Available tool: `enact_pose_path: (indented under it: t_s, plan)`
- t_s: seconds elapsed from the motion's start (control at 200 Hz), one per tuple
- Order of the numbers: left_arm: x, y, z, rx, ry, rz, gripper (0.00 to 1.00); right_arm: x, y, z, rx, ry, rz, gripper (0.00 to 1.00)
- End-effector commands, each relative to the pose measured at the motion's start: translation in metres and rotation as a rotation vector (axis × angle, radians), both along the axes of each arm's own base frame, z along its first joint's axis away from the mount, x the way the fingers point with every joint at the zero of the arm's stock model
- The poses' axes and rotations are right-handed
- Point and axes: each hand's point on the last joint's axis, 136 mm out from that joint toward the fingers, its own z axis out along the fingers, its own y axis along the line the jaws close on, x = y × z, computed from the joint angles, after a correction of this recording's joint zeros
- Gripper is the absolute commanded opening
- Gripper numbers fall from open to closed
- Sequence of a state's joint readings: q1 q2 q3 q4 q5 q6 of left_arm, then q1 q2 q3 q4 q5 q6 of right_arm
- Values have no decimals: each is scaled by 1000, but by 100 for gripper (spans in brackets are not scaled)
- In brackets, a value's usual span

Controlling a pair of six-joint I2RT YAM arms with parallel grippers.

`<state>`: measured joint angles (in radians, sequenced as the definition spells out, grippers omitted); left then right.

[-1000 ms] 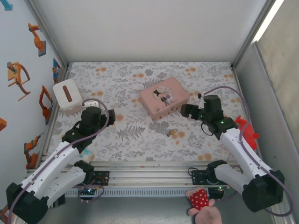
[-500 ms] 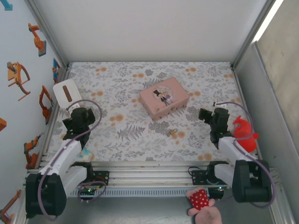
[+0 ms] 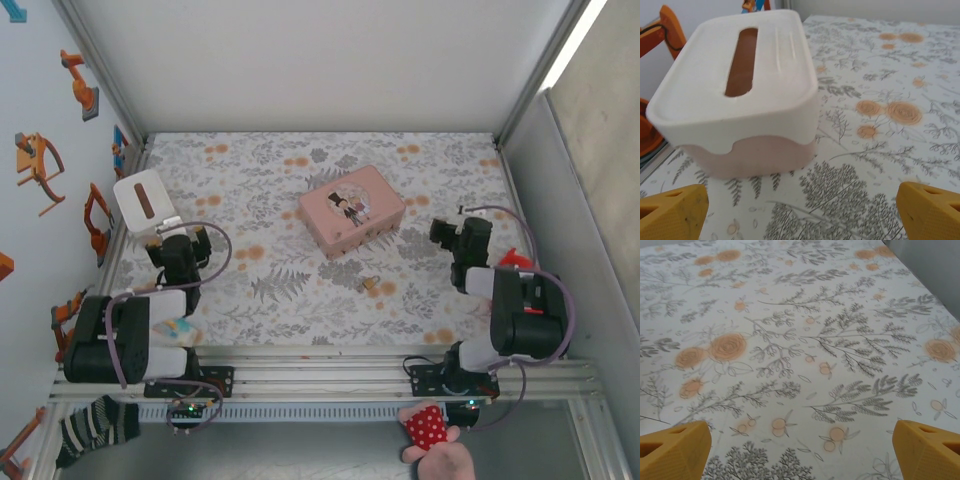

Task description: Unlock the padlock with the key

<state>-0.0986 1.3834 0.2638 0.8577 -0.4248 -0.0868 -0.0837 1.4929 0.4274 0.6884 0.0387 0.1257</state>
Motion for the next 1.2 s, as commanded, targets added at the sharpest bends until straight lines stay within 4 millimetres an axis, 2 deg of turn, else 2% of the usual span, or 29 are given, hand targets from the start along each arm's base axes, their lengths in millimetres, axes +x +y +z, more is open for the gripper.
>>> enact_pose_path:
  t_s: [0.0, 0.07, 0.205, 0.265, 0.401, 0.611, 0.656, 1.197]
  plan:
    - [19, -16, 17, 19, -109, -85, 96, 1, 6, 9, -10, -122, 40, 91]
    - [23, -26, 10, 35, -61, -124, 96, -4, 5, 9, -14, -137, 28, 91]
    - [36, -27, 1, 54, -51, -128, 96, 3, 9, 7, -8, -108, 56, 91]
    - [35, -24, -5, 11, 18, -128, 96, 3, 8, 7, -8, -105, 55, 92]
    - [40, -15, -9, -53, 40, -127, 96, 3, 9, 6, -6, -102, 57, 92]
    - [41, -15, -8, -50, 28, -125, 96, 4, 8, 7, -9, -100, 52, 94]
    - [41, -15, -8, -51, 33, -125, 96, 3, 8, 6, -12, -98, 53, 99]
    - [41, -16, -7, -42, 24, -129, 96, 3, 8, 6, -10, -98, 54, 99]
